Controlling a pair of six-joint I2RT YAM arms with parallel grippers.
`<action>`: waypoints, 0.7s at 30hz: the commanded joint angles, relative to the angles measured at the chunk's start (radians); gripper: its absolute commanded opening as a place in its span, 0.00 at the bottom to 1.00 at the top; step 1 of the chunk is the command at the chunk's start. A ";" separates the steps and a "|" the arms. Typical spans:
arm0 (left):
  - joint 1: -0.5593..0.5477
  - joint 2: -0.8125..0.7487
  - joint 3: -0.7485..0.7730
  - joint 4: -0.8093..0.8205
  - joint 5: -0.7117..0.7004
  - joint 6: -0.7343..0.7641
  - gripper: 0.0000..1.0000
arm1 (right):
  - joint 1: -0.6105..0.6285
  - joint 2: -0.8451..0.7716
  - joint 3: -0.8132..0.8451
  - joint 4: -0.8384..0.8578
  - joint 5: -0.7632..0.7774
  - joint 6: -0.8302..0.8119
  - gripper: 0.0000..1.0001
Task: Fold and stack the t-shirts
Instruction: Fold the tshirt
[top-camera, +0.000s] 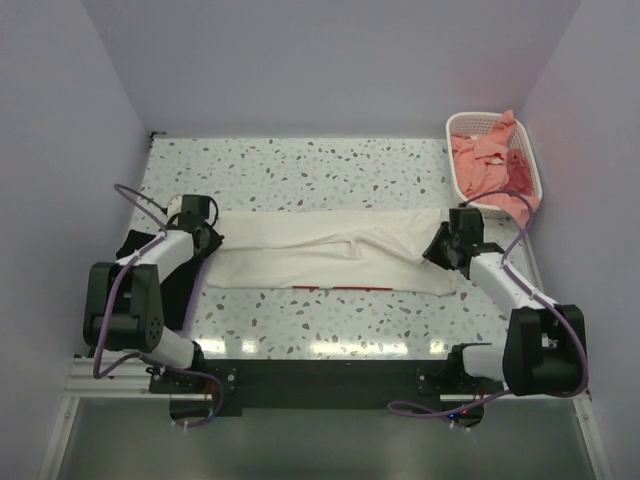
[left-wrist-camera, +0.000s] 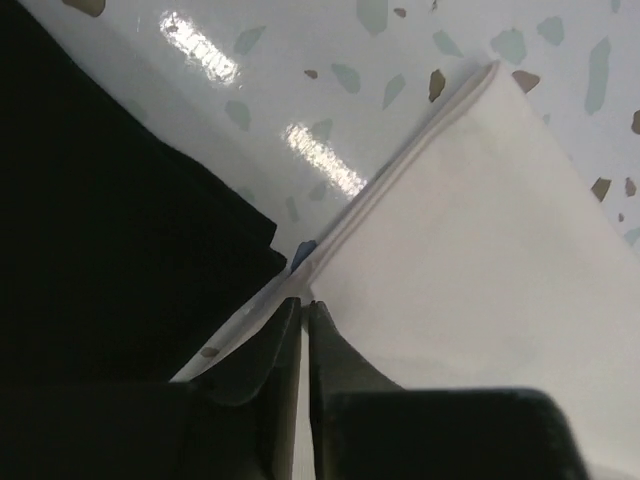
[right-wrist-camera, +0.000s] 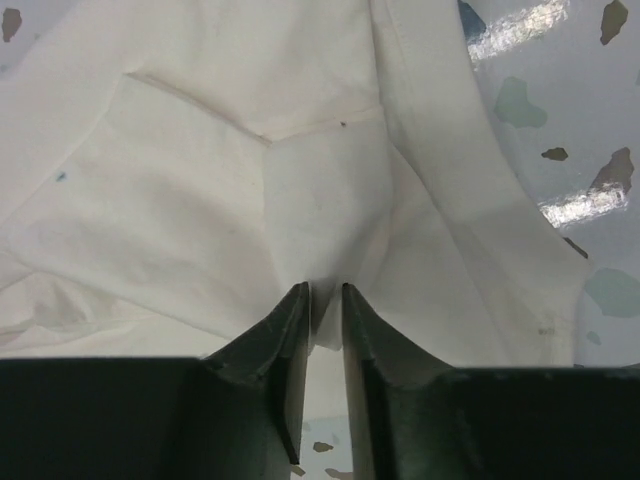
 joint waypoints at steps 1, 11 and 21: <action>0.013 -0.073 -0.041 0.087 0.017 -0.027 0.19 | -0.005 -0.032 -0.008 0.028 -0.024 -0.009 0.27; -0.023 -0.135 0.095 0.099 0.056 -0.008 0.47 | 0.033 -0.062 0.119 0.052 -0.032 -0.049 0.47; -0.152 0.223 0.302 0.098 0.103 -0.010 0.31 | 0.118 0.319 0.400 0.069 0.098 -0.106 0.47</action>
